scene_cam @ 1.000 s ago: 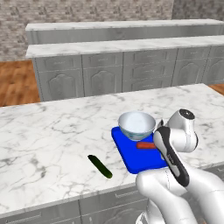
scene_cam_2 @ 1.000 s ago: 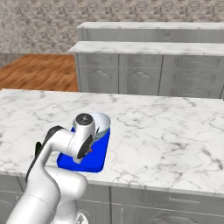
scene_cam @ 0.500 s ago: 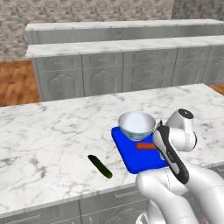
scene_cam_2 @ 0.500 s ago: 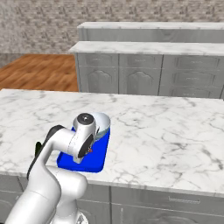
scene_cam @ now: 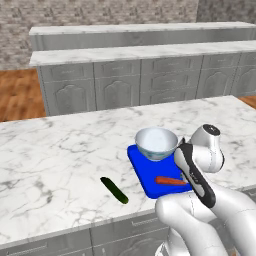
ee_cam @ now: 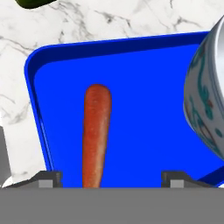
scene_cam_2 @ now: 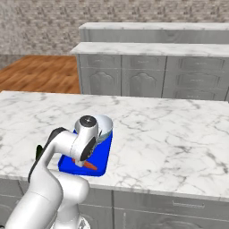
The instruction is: Place the two vegetables and bowl onto the tray for setting up a vegetable dip station.
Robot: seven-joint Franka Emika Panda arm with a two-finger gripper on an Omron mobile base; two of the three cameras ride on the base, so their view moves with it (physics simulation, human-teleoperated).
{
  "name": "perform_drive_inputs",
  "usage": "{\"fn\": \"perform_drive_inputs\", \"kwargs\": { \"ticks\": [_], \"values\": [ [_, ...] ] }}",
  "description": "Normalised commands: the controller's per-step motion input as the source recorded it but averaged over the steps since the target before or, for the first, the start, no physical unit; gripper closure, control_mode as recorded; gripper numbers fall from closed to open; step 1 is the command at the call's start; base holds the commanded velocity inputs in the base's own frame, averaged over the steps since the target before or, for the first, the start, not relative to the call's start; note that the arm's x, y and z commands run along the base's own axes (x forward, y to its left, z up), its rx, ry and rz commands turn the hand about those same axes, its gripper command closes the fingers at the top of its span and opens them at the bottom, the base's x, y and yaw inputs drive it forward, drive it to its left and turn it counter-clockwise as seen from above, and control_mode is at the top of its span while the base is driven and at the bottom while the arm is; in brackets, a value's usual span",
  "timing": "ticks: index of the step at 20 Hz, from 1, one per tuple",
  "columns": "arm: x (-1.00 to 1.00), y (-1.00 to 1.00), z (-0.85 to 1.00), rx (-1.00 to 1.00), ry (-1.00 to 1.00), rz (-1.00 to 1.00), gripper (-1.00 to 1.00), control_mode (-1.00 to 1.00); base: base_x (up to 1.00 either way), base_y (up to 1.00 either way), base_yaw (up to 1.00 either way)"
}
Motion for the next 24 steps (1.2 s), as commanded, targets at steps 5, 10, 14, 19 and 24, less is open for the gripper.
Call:
{"fn": "perform_drive_inputs", "kwargs": {
  "ticks": [5, 10, 14, 19, 24],
  "values": [
    [0.0, 0.0, -0.02, 0.0, -0.02, 0.0, -1.0, -1.0, 0.0, 0.0, 0.0],
    [-0.03, 0.0, 0.03, 0.0, 0.01, -0.02, -1.0, -1.0, 0.0, 0.0, 0.0],
    [-0.3, -0.11, 0.27, 0.06, 0.0, -0.17, -1.0, -1.0, 0.0, 0.0, 0.0],
    [-0.22, -0.19, 0.15, 0.07, 0.0, -0.29, -1.0, -1.0, 0.0, 0.0, 0.0],
    [-0.24, -0.1, 0.02, 0.09, 0.0, -0.31, -1.0, -1.0, 0.0, 0.0, 0.0]
  ]
}}
